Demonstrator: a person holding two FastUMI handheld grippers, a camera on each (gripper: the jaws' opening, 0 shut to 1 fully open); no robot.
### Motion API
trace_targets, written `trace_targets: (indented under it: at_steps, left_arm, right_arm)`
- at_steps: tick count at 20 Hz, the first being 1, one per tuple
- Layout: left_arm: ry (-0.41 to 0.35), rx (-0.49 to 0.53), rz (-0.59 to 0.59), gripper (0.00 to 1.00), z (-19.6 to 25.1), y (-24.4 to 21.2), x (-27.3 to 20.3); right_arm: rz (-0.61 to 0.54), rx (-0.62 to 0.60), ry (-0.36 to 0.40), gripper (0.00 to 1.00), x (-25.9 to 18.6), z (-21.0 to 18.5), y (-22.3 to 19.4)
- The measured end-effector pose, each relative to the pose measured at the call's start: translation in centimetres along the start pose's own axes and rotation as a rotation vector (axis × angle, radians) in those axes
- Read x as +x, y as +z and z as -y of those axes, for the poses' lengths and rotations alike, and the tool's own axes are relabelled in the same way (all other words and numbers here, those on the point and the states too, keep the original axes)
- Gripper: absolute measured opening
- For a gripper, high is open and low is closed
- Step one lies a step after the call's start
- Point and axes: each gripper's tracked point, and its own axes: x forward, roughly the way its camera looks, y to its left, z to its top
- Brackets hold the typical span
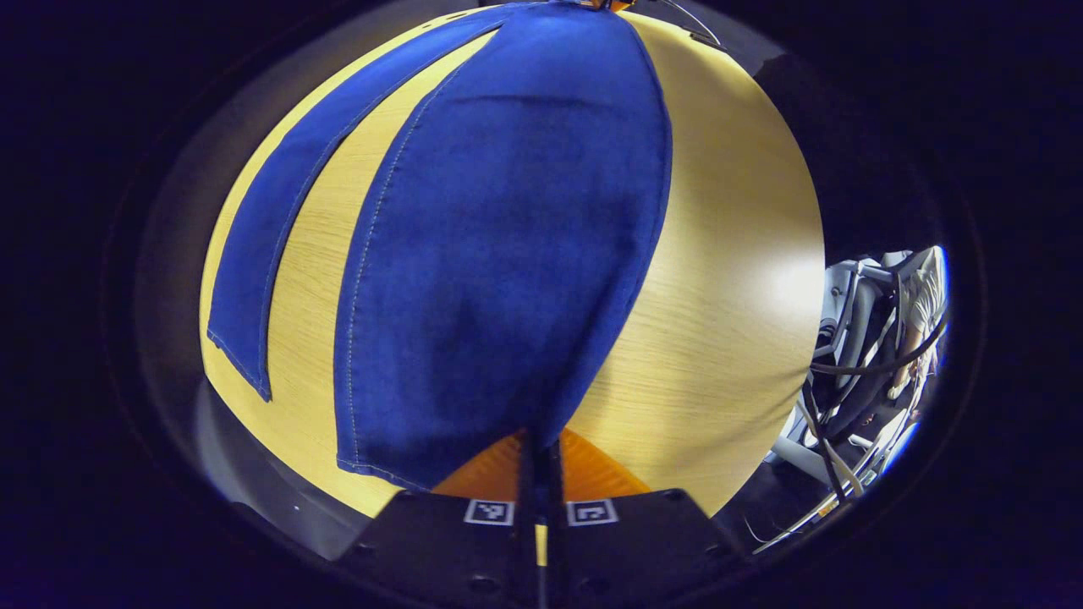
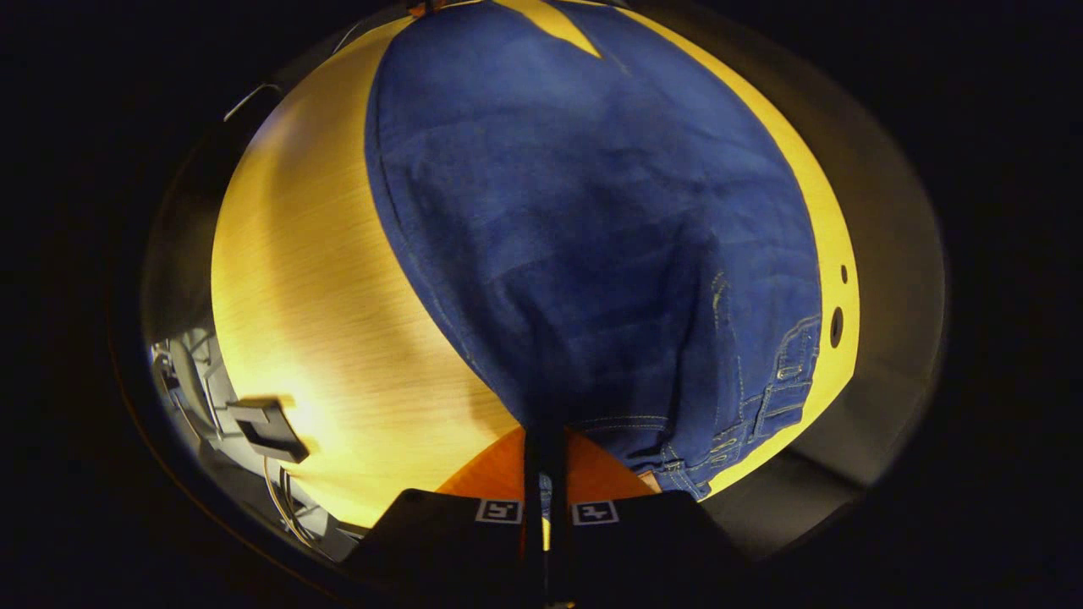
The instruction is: Grasp the waist and the cuffs of the jeans and fold them to make the two legs overlap; first hold the waist and fold one-third of the jeans toward the cuffs, then hold the cuffs and fold the remaining one-third in the same direction to finish folding.
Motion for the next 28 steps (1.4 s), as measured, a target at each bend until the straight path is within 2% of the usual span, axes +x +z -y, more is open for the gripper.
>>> trace_targets:
  at_steps: [1, 3, 5, 7, 9, 11, 16, 19, 21, 28]
  left_arm:
    - [-0.013, -0.034, 0.004, 0.06, 0.2, 0.2, 0.0]
    - [-0.028, -0.086, 0.011, 0.06, 0.1, 0.3, -0.1]
    - [-0.014, -0.095, 0.019, 0.06, -0.4, 0.4, -0.6]
    - [-0.008, -0.105, 0.034, 0.06, -0.7, 0.5, -2.0]
    - [-0.023, -0.163, 0.064, 0.06, -1.3, 0.8, -3.5]
    - [-0.002, -0.224, 0.111, 0.06, -3.4, 1.6, -4.9]
    - [-0.035, -0.475, 0.166, 0.06, -7.5, 4.3, -7.2]
    - [-0.004, -0.589, 0.248, 0.06, -10.1, 6.0, -9.6]
    - [0.053, -0.638, 0.236, 0.06, -13.5, 7.2, -11.1]
    - [0.173, -0.903, 0.372, 0.06, -25.8, 12.7, -12.2]
  right_arm:
    - [0.011, 0.024, -0.003, 0.05, 0.0, 0.1, 0.2]
    - [0.021, 0.075, -0.005, 0.05, -0.6, 0.1, 0.2]
    - [0.033, 0.122, 0.006, 0.05, -1.8, 0.1, 0.4]
    - [0.058, 0.168, 0.041, 0.05, -3.9, 0.3, 1.2]
    - [0.087, 0.228, 0.073, 0.05, -6.3, 1.0, 2.4]
    - [0.143, 0.307, 0.073, 0.04, -8.3, 2.9, 4.2]
    - [0.254, 0.517, 0.065, 0.05, -10.9, 5.6, 4.6]
    - [0.283, 0.625, 0.088, 0.05, -11.1, 7.1, 4.9]
    - [0.295, 0.697, 0.092, 0.05, -11.2, 8.3, 5.3]
    - [0.329, 0.914, -0.025, 0.05, -11.5, 15.6, 7.3]
